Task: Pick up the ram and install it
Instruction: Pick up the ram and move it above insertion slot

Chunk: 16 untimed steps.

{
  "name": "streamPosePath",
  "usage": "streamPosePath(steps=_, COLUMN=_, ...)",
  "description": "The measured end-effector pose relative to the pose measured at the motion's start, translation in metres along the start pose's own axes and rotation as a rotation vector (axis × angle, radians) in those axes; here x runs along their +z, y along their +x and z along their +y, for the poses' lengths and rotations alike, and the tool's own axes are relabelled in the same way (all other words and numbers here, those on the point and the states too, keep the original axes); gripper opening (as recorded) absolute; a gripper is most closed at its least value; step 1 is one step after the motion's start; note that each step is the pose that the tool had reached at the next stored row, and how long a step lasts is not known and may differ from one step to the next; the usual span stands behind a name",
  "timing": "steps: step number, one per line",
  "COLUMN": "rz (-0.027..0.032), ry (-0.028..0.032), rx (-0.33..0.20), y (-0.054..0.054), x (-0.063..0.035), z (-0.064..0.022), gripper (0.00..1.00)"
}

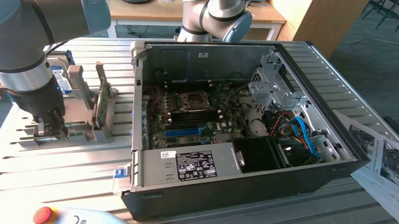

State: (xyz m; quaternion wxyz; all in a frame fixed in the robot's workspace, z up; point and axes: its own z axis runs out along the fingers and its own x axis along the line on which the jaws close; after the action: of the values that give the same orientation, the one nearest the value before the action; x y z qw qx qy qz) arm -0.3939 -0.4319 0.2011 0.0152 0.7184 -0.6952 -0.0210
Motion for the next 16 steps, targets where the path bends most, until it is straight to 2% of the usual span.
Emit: streamPosePath(steps=16, rz=-0.0005, ry=0.0000, rx=0.010, y=0.0000, x=0.0000, z=0.0000, gripper=0.12)
